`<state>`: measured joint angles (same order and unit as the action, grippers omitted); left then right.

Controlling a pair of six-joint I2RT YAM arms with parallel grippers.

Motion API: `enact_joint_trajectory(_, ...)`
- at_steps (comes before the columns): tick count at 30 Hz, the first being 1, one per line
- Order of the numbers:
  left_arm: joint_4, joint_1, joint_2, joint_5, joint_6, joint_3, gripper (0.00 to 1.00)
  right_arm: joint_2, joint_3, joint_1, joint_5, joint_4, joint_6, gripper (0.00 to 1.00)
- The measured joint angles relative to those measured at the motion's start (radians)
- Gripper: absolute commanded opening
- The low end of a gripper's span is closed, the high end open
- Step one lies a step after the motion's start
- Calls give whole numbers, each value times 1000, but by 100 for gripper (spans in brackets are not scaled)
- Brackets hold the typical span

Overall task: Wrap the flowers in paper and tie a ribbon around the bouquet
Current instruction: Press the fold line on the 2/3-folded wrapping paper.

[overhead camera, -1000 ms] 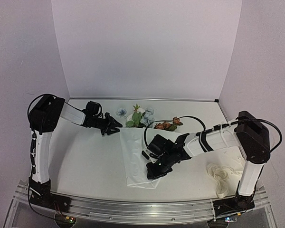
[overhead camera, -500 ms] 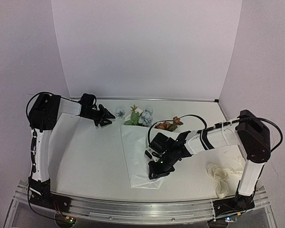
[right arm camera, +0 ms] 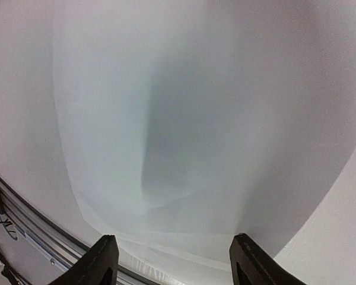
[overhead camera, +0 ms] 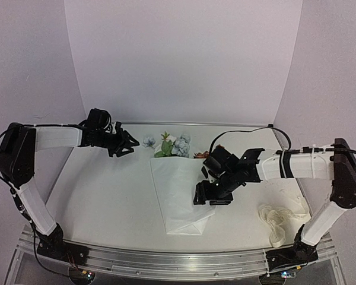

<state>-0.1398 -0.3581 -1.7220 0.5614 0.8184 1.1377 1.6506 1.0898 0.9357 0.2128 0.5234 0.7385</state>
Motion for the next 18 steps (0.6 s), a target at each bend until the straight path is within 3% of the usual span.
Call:
enact_joint_trajectory(8, 2, -171, 51, -19, 21, -180, 40, 17, -71, -46, -16, 3, 24, 70)
enact_joint_trajectory(18, 56, -175, 50, -15, 47, -242, 39, 136, -84, -82, 17, -134, 97, 30)
